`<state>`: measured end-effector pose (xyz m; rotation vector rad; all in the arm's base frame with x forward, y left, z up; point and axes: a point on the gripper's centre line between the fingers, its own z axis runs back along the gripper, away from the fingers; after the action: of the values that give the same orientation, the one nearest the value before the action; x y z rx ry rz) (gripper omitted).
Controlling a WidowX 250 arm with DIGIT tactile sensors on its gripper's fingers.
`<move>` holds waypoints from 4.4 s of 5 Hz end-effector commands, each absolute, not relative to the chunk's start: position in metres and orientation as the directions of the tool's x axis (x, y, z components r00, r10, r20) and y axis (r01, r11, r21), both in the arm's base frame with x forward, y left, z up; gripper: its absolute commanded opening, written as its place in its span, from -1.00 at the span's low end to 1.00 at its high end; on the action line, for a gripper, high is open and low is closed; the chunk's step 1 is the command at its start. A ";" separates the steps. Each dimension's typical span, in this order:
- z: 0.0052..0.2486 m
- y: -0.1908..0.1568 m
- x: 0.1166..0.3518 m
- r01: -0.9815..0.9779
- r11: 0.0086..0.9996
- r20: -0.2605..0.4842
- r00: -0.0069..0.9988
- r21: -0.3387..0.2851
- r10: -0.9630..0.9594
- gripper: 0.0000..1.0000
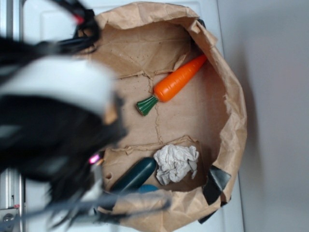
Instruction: Grab the carrot.
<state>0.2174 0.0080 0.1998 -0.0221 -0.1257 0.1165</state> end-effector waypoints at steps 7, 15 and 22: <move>0.215 0.023 0.228 -0.131 0.987 0.196 0.970 -0.091 0.147 1.00; 0.074 0.041 0.298 -0.456 0.890 0.225 0.867 -0.002 0.444 1.00; 0.046 0.042 0.295 -0.483 0.869 0.278 0.854 0.109 0.439 -1.00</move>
<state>0.2867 0.0413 0.0277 0.1924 -0.1755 0.4886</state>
